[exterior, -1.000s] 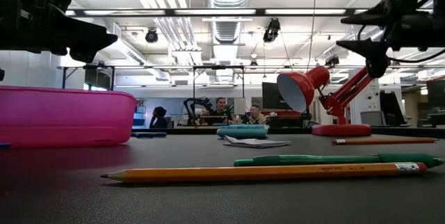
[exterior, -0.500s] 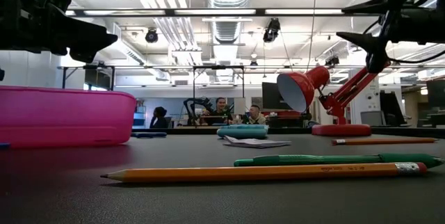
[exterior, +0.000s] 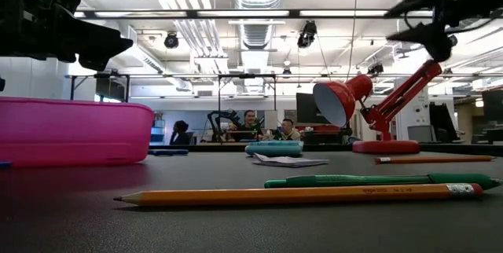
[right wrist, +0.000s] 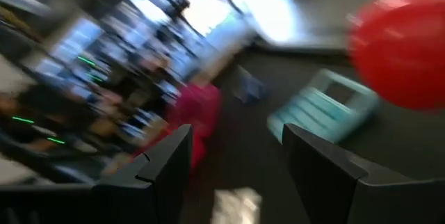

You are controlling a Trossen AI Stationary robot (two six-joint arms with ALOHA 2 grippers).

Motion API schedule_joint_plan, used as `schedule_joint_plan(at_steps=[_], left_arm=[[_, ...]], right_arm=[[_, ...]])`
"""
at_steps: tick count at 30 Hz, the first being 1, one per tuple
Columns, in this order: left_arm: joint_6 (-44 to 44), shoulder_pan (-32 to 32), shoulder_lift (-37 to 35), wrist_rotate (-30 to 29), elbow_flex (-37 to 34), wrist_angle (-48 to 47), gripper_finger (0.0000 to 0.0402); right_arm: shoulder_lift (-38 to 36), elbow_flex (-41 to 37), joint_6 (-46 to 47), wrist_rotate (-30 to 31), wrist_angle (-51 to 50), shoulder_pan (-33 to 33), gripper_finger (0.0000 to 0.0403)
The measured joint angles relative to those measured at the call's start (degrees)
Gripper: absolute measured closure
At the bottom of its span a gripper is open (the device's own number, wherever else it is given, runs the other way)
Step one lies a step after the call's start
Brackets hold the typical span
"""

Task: Pack school essentials
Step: Put the top orange pencil into the red supply box

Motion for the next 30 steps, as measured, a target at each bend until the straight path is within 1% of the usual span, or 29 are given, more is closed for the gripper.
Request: schedule_joint_plan(at_steps=[5, 9, 12, 15, 19, 21, 26, 28, 30], left_arm=[[0.0, 0.0, 0.0, 0.0, 0.0, 0.0, 0.0226], [0.0, 0.0, 0.0, 0.0, 0.0, 0.0, 0.0226], [0.0, 0.0, 0.0, 0.0, 0.0, 0.0, 0.0226], [0.0, 0.0, 0.0, 0.0, 0.0, 0.0, 0.0226], [0.0, 0.0, 0.0, 0.0, 0.0, 0.0, 0.0226], [0.0, 0.0, 0.0, 0.0, 0.0, 0.0, 0.0226], [0.0, 0.0, 0.0, 0.0, 0.0, 0.0, 0.0226], [0.0, 0.0, 0.0, 0.0, 0.0, 0.0, 0.0226], [0.0, 0.0, 0.0, 0.0, 0.0, 0.0, 0.0226]], right_arm=[[12.8, 9.5, 4.0, 0.5, -17.0, 0.3, 0.0188], [23.4, 15.0, 6.6, -0.9, -25.8, 1.9, 0.0188], [29.7, 18.5, 7.0, -2.6, -32.2, 3.7, 0.0188], [35.1, 19.7, 7.8, -4.6, -33.6, 5.9, 0.0188], [39.1, 20.4, 9.8, -6.8, -33.5, 7.5, 0.0188], [40.7, 20.1, 11.2, -7.8, -33.5, 8.1, 0.0188], [42.5, 20.2, 15.6, -7.8, -33.4, 9.9, 0.0188], [44.0, 20.1, 14.5, -7.9, -33.0, 11.1, 0.0188], [44.7, 20.1, 9.5, -8.0, -33.0, 12.1, 0.0188]])
